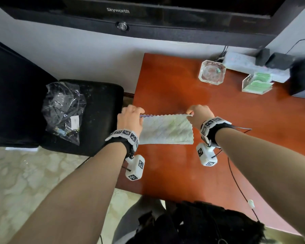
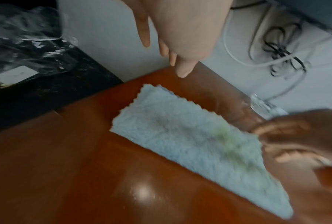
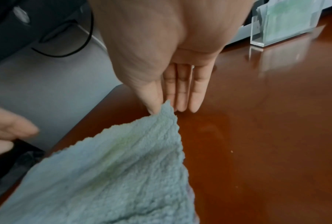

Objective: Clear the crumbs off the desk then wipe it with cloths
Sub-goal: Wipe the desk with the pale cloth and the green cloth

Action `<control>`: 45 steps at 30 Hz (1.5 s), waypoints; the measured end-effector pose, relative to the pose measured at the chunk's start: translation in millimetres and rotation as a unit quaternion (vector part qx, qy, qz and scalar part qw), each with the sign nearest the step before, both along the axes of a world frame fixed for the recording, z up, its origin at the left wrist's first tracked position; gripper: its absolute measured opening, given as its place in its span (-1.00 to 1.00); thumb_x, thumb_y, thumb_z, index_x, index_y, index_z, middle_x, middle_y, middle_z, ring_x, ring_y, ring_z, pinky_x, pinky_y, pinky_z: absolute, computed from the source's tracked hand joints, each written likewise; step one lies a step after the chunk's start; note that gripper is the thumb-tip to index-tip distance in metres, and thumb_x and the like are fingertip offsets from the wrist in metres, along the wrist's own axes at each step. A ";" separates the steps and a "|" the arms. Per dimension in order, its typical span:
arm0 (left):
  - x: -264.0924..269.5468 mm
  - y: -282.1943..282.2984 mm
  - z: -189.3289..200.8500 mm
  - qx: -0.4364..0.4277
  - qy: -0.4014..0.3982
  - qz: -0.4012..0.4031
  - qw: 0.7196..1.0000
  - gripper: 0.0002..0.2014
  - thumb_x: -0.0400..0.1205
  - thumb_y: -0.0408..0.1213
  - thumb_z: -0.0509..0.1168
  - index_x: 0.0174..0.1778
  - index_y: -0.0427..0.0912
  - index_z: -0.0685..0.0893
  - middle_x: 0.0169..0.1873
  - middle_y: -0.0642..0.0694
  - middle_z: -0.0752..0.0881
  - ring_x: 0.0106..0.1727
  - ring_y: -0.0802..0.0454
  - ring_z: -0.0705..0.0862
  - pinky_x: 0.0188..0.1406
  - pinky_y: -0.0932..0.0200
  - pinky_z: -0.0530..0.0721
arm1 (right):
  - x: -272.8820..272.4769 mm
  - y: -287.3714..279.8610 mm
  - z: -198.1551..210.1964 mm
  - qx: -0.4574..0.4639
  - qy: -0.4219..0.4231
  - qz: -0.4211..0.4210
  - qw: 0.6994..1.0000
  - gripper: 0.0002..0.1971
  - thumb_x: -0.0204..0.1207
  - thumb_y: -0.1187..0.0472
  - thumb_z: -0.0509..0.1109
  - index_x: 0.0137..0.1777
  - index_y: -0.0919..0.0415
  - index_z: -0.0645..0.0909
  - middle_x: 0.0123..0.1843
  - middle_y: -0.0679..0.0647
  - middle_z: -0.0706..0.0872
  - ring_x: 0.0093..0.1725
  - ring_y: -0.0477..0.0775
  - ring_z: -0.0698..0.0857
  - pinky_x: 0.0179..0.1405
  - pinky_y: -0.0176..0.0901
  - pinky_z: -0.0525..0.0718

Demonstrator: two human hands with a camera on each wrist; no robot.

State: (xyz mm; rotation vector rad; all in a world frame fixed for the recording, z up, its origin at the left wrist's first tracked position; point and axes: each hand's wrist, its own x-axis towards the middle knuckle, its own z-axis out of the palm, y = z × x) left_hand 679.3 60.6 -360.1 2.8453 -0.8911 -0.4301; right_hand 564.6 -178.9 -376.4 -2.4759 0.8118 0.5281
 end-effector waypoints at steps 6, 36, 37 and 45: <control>-64.5 -53.1 -12.7 -0.005 0.145 -0.175 0.974 -0.94 0.69 -0.12 0.33 0.01 0.00 0.65 0.00 0.07 0.67 -0.05 -0.01 0.71 -0.07 0.01 0.72 | 4.1 -5.6 -16.2 -0.003 0.035 0.036 0.999 -0.75 0.54 -0.01 0.43 0.15 0.04 0.59 0.06 0.05 0.52 0.07 0.17 0.65 -0.03 -0.13 0.56; -39.3 67.0 -13.1 0.003 0.220 0.114 0.969 -0.79 0.52 0.08 0.25 -0.13 0.04 0.59 -0.22 -0.03 0.73 -0.19 -0.16 0.71 -0.12 0.01 0.75 | 78.5 126.5 24.1 0.324 0.035 -0.144 0.934 -0.86 0.51 0.23 0.39 -0.14 0.33 0.64 -0.38 0.14 0.71 -0.42 0.12 0.67 -0.39 -0.16 0.67; -35.5 73.9 -14.3 0.018 0.220 0.102 0.970 -0.84 0.53 0.03 0.25 -0.16 0.04 0.56 -0.22 -0.02 0.72 -0.19 -0.15 0.70 -0.12 0.02 0.74 | 80.9 134.8 19.2 0.336 0.037 -0.164 0.927 -0.84 0.55 0.21 0.37 -0.14 0.33 0.62 -0.38 0.14 0.68 -0.46 0.11 0.62 -0.43 -0.20 0.60; -22.1 73.3 -16.3 -0.073 0.078 -0.023 0.994 -0.76 0.55 -0.34 0.33 0.11 -0.06 0.54 0.10 -0.04 0.54 -0.02 -0.04 0.63 -0.25 0.06 0.61 | 82.5 109.0 3.9 0.261 -0.028 -0.227 0.938 -0.72 0.52 0.30 0.21 -0.32 0.13 0.69 -0.33 0.02 0.69 -0.46 -0.01 0.65 -0.40 -0.24 0.61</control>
